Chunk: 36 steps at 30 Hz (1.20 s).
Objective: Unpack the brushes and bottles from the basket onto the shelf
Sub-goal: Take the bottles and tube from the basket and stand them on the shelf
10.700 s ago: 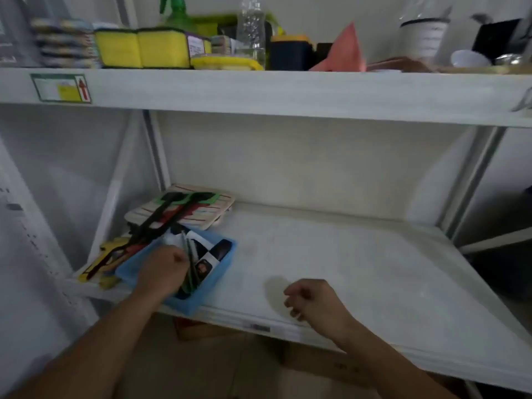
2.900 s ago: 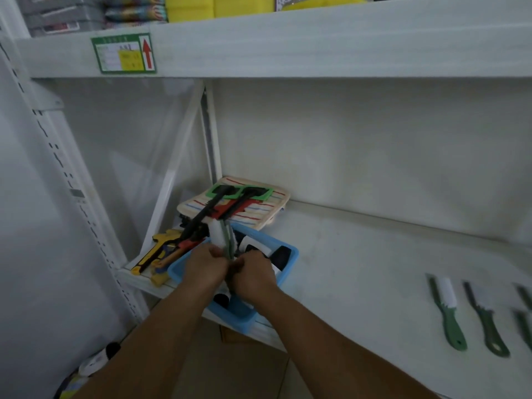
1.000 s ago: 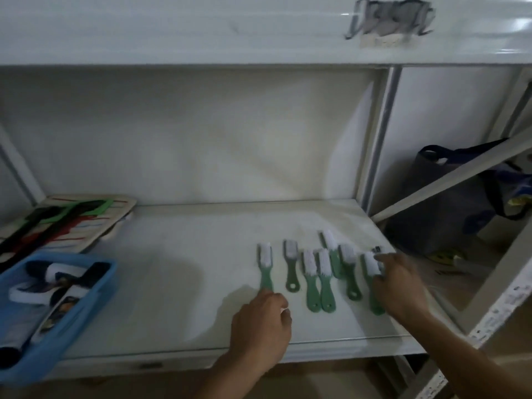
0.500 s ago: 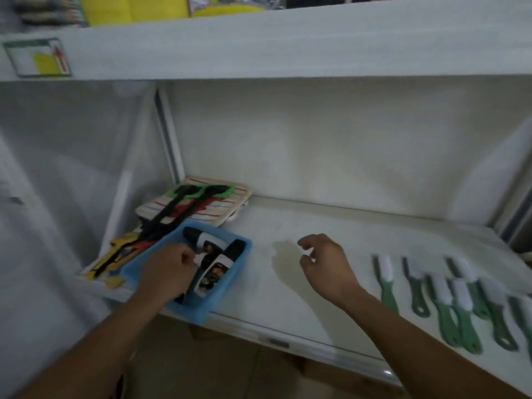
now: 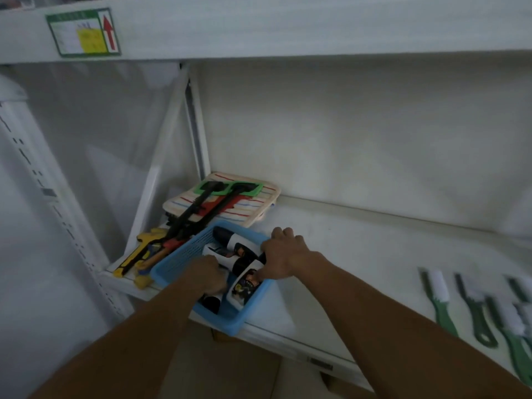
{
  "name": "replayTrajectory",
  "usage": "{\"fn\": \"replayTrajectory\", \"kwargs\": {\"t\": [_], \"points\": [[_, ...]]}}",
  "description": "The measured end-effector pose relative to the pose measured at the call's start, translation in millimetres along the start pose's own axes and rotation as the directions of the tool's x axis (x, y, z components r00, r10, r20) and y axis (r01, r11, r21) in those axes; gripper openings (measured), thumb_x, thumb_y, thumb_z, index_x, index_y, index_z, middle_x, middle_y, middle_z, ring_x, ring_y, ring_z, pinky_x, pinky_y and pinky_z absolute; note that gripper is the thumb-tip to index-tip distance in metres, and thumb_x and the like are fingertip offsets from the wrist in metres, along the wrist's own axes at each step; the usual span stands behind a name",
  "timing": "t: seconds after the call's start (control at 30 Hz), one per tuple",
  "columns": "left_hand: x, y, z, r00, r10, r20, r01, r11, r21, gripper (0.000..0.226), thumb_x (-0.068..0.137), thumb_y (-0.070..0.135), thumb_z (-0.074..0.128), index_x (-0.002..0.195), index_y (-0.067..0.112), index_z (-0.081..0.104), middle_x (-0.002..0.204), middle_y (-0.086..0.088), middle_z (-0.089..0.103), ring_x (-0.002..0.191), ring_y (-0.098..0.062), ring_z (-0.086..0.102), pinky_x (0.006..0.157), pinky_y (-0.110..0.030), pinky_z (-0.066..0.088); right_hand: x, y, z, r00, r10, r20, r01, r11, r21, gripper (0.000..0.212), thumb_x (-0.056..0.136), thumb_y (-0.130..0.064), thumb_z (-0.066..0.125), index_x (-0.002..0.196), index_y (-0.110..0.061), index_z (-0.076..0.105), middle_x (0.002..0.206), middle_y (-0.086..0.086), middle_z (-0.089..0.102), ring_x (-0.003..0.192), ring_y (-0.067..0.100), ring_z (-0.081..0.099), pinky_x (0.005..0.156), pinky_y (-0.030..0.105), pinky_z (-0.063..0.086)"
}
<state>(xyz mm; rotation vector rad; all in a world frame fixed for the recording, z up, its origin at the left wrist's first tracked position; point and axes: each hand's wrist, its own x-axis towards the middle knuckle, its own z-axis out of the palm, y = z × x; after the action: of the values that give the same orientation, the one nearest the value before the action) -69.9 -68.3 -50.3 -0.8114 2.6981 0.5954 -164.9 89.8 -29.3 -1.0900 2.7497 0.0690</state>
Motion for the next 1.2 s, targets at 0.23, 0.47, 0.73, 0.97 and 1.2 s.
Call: {"fn": "replayTrajectory", "kwargs": {"t": [0.23, 0.47, 0.73, 0.97, 1.2], "points": [[2.1, -7.0, -26.4, 0.990, 0.011, 0.142, 0.022, 0.973, -0.230, 0.029, 0.092, 0.023, 0.054, 0.065, 0.016, 0.050, 0.062, -0.002, 0.050, 0.057, -0.016, 0.044, 0.056, -0.029, 0.039, 7.0, 0.6, -14.3, 0.986, -0.157, -0.062, 0.149, 0.983, -0.109, 0.060, 0.068, -0.061, 0.075, 0.100, -0.013, 0.058, 0.112, 0.010, 0.049, 0.098, 0.026, 0.042, 0.074, 0.038, 0.036], [-9.9, -34.4, -47.6, 0.981, -0.064, 0.181, 0.161, 0.789, -0.593, 0.013, 0.081, 0.016, 0.067, 0.083, 0.005, 0.059, 0.063, -0.013, 0.057, 0.049, -0.023, 0.051, 0.048, -0.030, 0.044, -1.2, -2.9, -12.9, 0.990, -0.140, 0.009, 0.140, 0.982, -0.129, 0.030, 0.084, -0.035, 0.069, 0.097, -0.011, 0.057, 0.104, 0.009, 0.055, 0.106, 0.028, 0.044, 0.077, 0.039, 0.034], [-29.4, -23.8, -58.5, 0.996, 0.026, 0.081, 0.061, 0.448, -0.892, 0.024, 0.090, 0.024, 0.062, 0.104, 0.004, 0.062, 0.075, -0.014, 0.076, 0.052, -0.020, 0.066, 0.042, -0.027, 0.051, 3.7, -22.9, -13.2, 0.995, -0.060, 0.083, 0.079, 0.963, -0.257, 0.044, 0.080, -0.022, 0.068, 0.121, -0.014, 0.054, 0.115, 0.010, 0.047, 0.113, 0.030, 0.040, 0.092, 0.045, 0.032], [-23.8, -15.5, -44.0, 0.997, 0.046, 0.067, 0.046, 0.362, -0.931, 0.021, 0.096, 0.020, 0.053, 0.110, 0.004, 0.058, 0.096, -0.019, 0.072, 0.060, -0.024, 0.066, 0.046, -0.031, 0.051, 13.5, -32.4, -12.4, 0.966, -0.163, 0.199, 0.215, 0.937, -0.275, 0.047, 0.085, -0.021, 0.065, 0.131, -0.020, 0.051, 0.124, 0.008, 0.047, 0.109, 0.027, 0.042, 0.084, 0.041, 0.034], [-22.6, -20.4, -31.3, 0.987, 0.113, 0.119, 0.100, 0.156, -0.983, 0.023, 0.098, 0.011, 0.050, 0.117, 0.001, 0.056, 0.110, -0.024, 0.064, 0.078, -0.031, 0.067, 0.053, -0.034, 0.059, 14.1, -30.2, -22.0, 0.917, -0.294, 0.269, 0.356, 0.908, -0.220, 0.048, 0.085, -0.034, 0.068, 0.131, -0.027, 0.055, 0.123, 0.010, 0.043, 0.105, 0.026, 0.040, 0.087, 0.043, 0.048]]}}
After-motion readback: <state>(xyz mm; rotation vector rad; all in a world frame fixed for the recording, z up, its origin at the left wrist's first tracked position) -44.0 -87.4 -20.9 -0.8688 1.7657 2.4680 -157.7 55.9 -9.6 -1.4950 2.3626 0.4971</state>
